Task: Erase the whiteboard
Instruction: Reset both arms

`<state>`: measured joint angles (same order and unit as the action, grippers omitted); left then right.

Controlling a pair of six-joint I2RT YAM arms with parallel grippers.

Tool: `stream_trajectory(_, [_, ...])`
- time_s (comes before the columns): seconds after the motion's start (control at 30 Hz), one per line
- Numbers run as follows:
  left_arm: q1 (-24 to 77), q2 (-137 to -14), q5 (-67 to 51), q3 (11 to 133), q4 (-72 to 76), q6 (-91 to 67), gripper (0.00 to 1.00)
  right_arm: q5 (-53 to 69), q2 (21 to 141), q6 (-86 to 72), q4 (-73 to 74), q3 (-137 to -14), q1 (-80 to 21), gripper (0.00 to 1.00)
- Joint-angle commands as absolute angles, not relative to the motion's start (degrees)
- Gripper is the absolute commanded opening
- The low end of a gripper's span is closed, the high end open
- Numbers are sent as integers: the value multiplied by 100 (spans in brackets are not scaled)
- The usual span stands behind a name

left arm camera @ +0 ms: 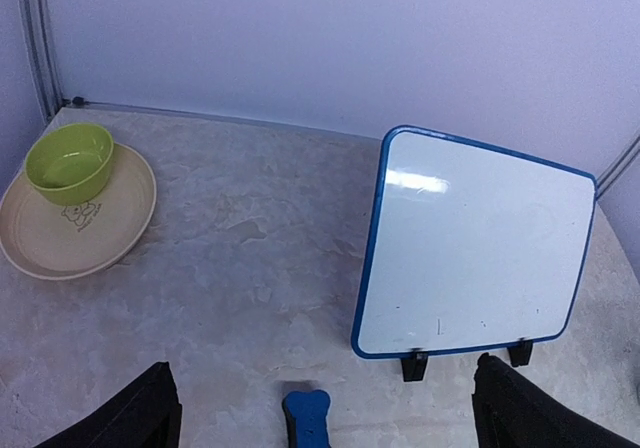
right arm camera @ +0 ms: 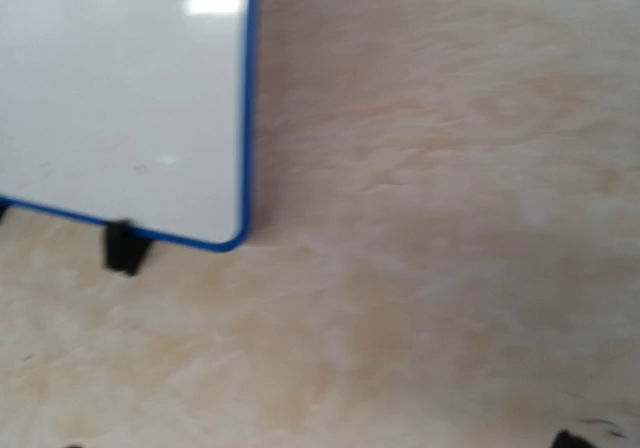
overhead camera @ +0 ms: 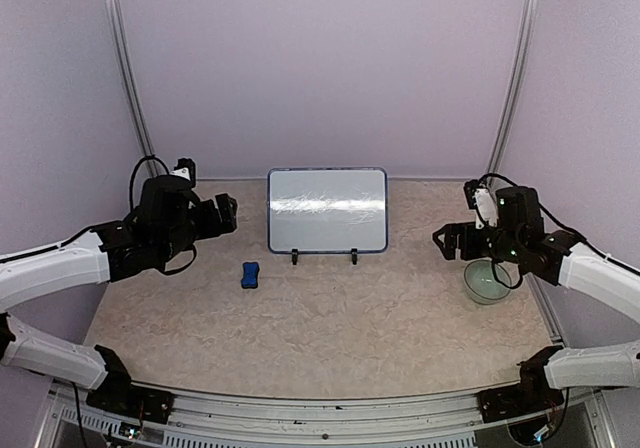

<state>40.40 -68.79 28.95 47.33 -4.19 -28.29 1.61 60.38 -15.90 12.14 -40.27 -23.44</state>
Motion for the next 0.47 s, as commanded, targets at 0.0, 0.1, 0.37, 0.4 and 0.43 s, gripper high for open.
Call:
stream_trajectory(0.0, [3954, -6566, 2702, 4578, -321, -2851, 99, -821, 5468, -1668, 1015, -3851, -2295, 100])
stream_trajectory(0.1, [3876, -6635, 2803, 4591, -370, -2841, 99, -953, 5130, -1666, 873, -3762, -2287, 100])
stream_trajectory(0.37, [3699, -6751, 2599, 4455, -142, -3005, 99, -1137, 4866, -1671, 662, -3709, -2294, 100])
stream_trajectory(0.4, [3682, -6764, 2563, 4467, -143, -3001, 99, -1144, 4883, -1660, 680, -3724, -2294, 100])
stream_trajectory(0.43, [3667, -6774, 2540, 4484, -141, -2986, 99, -1158, 4886, -1647, 676, -3723, -2292, 100])
